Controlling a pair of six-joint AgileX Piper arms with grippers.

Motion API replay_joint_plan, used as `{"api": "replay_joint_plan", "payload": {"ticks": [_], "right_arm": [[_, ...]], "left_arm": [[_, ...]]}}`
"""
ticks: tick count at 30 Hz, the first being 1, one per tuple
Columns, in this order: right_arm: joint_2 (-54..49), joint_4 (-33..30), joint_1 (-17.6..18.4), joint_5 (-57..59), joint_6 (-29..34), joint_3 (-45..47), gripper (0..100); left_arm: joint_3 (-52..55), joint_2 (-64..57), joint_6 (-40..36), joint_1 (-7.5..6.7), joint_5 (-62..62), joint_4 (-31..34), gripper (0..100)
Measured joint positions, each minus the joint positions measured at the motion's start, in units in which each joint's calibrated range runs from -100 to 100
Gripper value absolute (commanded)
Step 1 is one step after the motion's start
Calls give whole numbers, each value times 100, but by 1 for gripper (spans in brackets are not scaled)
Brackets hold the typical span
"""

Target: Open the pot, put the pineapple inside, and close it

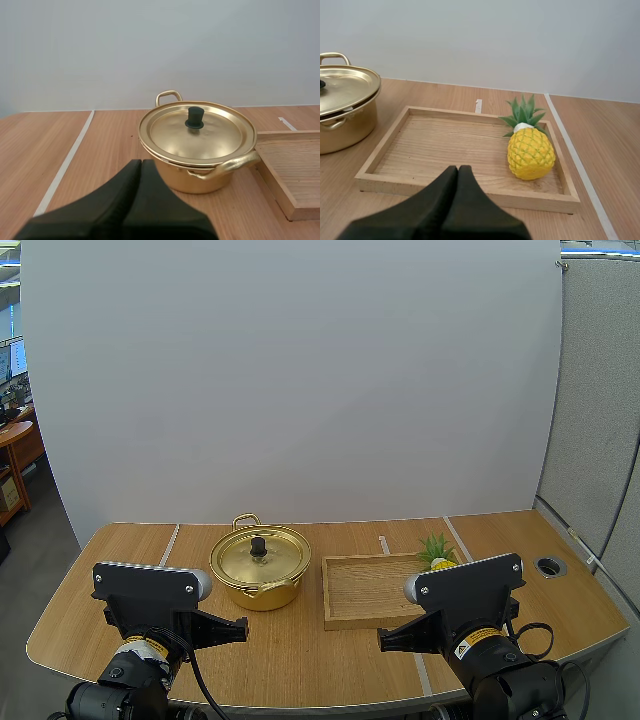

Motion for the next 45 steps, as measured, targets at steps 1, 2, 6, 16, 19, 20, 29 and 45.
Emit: {"api": "replay_joint_plan", "payload": {"ticks": [1,2,6,16,19,20,29,45], "right_arm": [[0,0,0,0,0,0,0],[0,0,0,0,0,0,0],[0,0,0,0,0,0,0],[0,0,0,0,0,0,0],[0,0,0,0,0,0,0],[0,0,0,0,0,0,0],[0,37,0,0,0,0,0],[-11,368,0,681,0,-1519,0]], "left_arm": [[0,0,0,0,0,0,0],[0,0,0,0,0,0,0],[0,0,0,0,0,0,0],[0,0,0,0,0,0,0],[0,0,0,0,0,0,0],[0,0,0,0,0,0,0],[0,0,0,0,0,0,0],[-1536,0,0,0,-203,0,0]]}}
